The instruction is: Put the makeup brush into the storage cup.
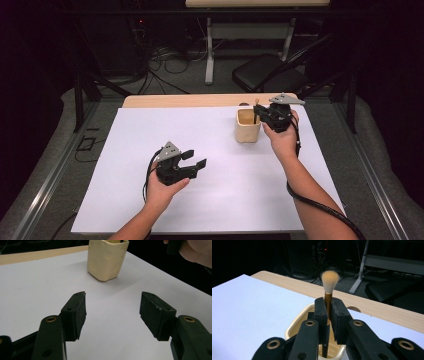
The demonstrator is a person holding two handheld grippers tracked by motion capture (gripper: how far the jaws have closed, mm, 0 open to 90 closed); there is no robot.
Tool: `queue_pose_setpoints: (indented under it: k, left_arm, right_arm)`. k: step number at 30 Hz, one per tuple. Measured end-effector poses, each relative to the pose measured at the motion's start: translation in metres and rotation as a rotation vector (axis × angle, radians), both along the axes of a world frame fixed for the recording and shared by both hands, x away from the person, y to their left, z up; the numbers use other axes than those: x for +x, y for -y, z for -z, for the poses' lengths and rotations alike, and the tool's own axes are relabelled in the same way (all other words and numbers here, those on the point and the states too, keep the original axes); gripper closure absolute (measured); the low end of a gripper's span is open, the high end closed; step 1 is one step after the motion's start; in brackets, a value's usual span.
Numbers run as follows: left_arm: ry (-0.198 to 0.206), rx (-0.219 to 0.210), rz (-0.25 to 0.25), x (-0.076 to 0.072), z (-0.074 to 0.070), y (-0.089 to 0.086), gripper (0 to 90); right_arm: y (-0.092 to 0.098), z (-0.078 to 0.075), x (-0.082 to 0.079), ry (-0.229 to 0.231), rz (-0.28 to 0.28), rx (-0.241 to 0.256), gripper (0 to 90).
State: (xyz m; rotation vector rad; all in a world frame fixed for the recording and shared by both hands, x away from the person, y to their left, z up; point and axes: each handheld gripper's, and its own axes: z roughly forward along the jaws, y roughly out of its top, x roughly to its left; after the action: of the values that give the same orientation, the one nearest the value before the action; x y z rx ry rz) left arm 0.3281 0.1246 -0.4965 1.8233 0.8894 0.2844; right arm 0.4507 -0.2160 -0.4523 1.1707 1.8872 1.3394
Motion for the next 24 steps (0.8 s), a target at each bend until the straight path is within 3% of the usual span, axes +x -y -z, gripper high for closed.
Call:
queue_pose_setpoints:
  k: [24]
  left_arm:
    - [0.003, 0.001, -0.002, -0.0015, 0.0002, -0.0042, 38.1]
  right_arm:
    - [-0.0022, 0.0102, 0.0008, -0.014, -0.016, -0.001, 83.5]
